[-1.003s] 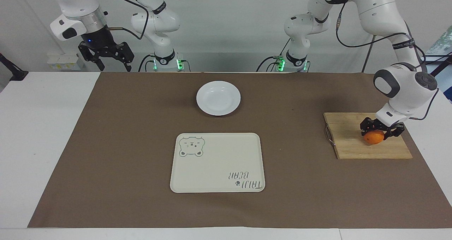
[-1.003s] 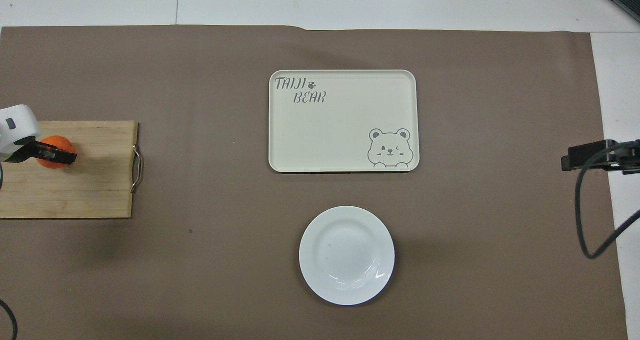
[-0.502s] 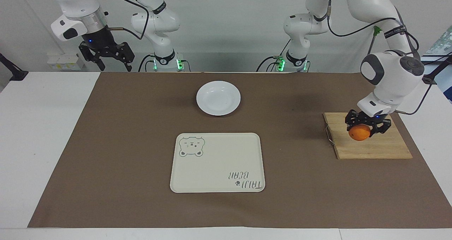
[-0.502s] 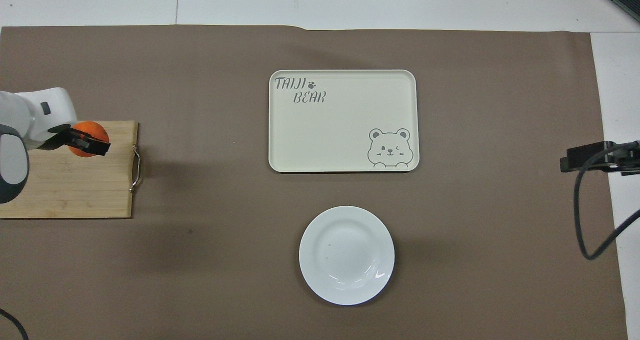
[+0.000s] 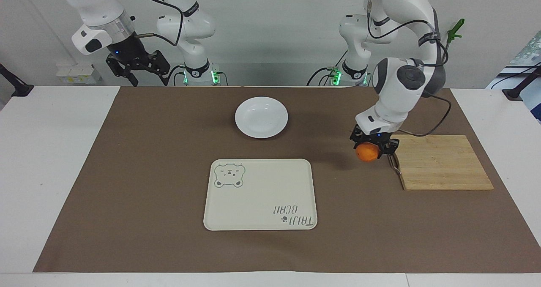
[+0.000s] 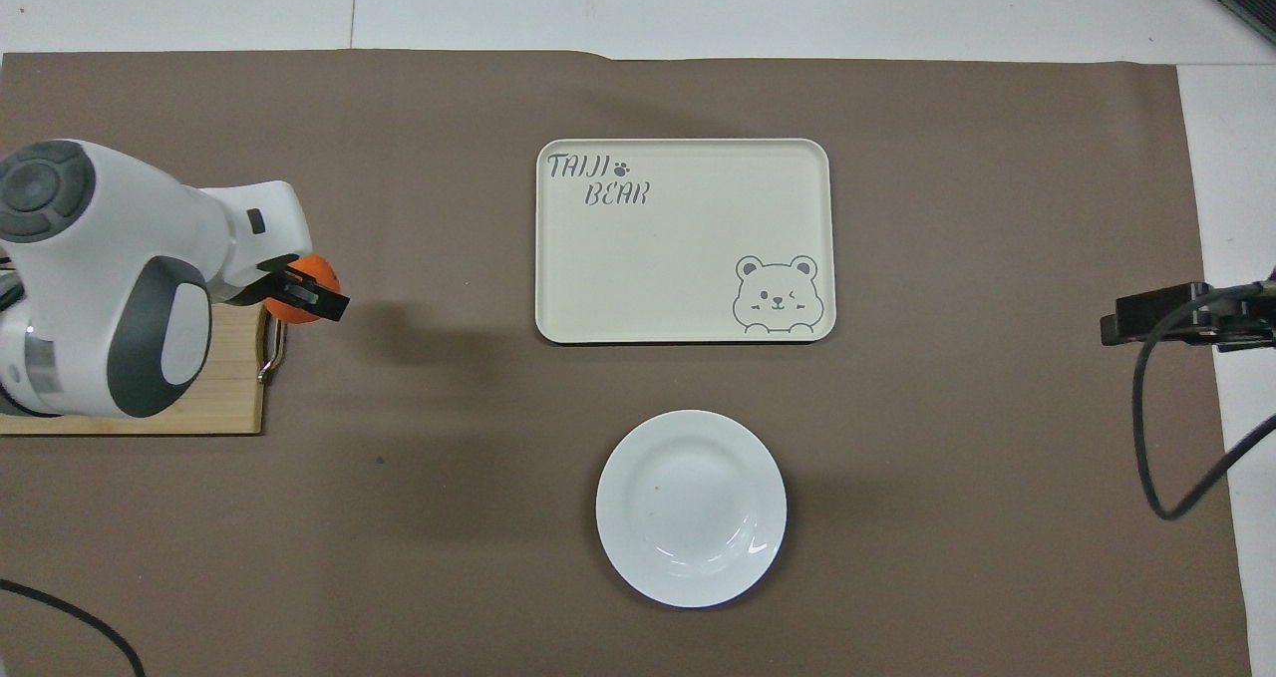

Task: Place orange and plate with both arms
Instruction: 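Carry the orange with the left gripper and lower it onto the plate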

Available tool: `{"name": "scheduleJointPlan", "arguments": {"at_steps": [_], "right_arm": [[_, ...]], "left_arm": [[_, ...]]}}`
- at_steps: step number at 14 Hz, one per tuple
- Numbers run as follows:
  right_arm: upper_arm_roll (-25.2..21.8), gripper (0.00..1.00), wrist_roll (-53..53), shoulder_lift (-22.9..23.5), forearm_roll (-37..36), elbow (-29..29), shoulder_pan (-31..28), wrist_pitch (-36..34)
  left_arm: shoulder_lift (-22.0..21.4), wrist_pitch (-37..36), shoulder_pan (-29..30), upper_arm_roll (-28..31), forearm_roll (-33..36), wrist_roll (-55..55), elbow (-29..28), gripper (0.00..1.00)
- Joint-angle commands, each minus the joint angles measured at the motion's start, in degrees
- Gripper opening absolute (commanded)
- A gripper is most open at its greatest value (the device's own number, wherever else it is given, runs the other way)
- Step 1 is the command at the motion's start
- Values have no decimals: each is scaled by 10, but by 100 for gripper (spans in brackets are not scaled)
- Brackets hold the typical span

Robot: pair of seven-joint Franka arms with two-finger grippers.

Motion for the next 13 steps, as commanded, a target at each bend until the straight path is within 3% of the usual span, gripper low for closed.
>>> {"name": "scheduleJointPlan", "arguments": {"at_steps": [1, 5, 9, 13], "right_arm": [[2, 100, -16, -36, 16, -48, -3, 4], [-1, 100, -23, -45, 67, -71, -12, 36], [-5, 100, -45, -45, 67, -74, -12, 36], [-8, 100, -46, -45, 69, -76, -15, 38]], "left_arm": [[-23, -2, -71, 10, -1, -56, -26, 0], [-25, 12, -174, 8, -23, -172, -36, 0], [-11, 42, -273, 7, -69, -215, -39, 0], [4, 89, -330, 6, -92, -242, -70, 6]]}}
